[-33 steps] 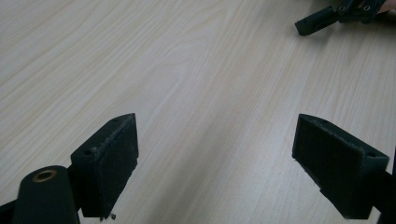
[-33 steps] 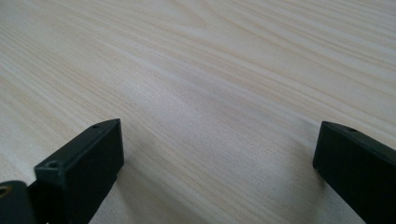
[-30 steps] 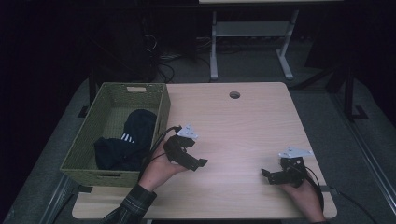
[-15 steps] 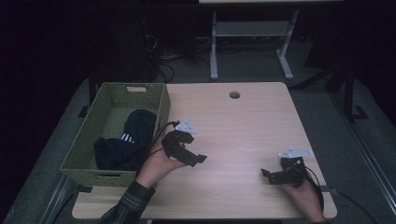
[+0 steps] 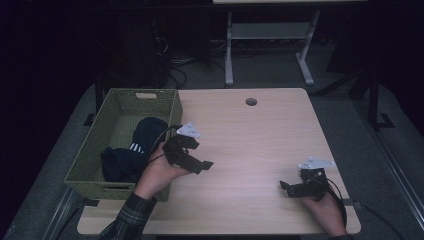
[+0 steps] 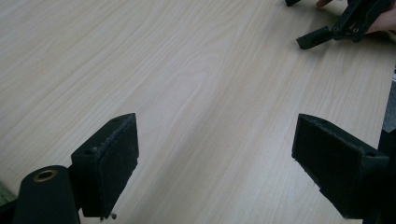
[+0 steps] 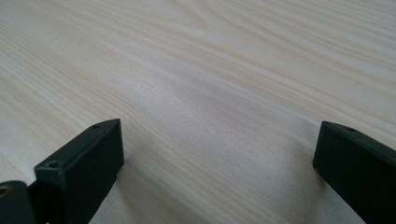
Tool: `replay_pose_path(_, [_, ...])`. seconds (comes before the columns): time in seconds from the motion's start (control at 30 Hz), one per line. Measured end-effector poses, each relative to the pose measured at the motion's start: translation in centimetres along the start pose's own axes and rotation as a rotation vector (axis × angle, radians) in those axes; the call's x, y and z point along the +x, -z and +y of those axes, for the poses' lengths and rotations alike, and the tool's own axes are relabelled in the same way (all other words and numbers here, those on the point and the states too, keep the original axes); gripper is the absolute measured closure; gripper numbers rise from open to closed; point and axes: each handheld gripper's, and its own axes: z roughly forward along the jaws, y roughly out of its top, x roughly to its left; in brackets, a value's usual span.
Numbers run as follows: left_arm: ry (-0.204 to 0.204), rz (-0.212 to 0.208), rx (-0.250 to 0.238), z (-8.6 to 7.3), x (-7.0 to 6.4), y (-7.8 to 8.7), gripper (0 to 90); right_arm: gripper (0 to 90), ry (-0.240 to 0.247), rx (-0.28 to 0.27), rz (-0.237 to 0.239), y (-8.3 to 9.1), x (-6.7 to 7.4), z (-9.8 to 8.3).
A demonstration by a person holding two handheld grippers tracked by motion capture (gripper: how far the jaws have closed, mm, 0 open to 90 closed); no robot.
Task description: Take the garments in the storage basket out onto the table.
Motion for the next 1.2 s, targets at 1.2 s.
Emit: replay_pose_path(1.2, [0.059,0.134,-0.039,-2.5,3.6,7.9,15.0,1.5,0.001,0.001,0.004,0.0,0.0,0.0])
